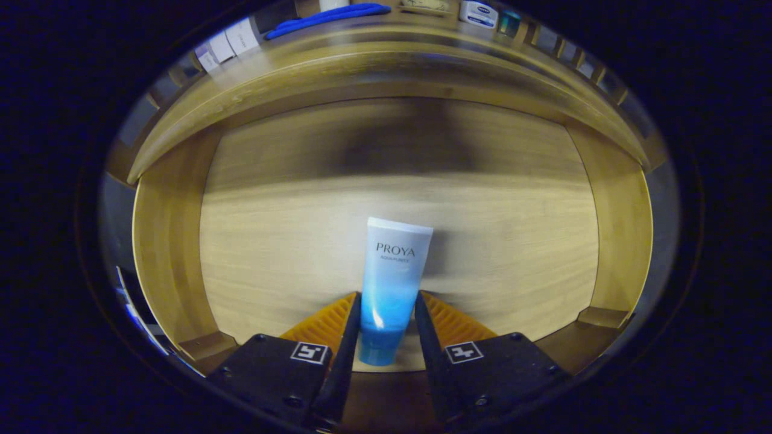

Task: Pull open the drawer, take out the items inside it, and place them on the countertop above the cabinet.

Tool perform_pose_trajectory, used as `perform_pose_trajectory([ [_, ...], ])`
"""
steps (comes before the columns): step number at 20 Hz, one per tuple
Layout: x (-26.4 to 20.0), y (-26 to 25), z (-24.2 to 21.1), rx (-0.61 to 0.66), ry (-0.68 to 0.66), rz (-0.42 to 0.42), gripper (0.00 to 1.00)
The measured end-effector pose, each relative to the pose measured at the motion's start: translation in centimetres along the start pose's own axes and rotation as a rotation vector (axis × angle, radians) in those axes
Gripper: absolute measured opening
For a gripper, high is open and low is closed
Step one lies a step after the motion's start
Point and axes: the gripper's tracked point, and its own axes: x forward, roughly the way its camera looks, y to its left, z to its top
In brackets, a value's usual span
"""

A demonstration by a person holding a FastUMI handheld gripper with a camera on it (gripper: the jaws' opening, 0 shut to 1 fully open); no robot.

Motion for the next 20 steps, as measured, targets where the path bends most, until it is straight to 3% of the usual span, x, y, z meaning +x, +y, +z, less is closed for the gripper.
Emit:
perform_pose_trajectory([
  [1, 0.0, -0.2, -0.1, -0.005, -0.001, 0.01, 0.52],
  [9, -2.6, 0.0, 0.5, -0.04, -0.079, 0.063, 0.43],
  [20, -10.9, -0.5, 1.6, -0.095, -0.208, 0.084, 0.42],
])
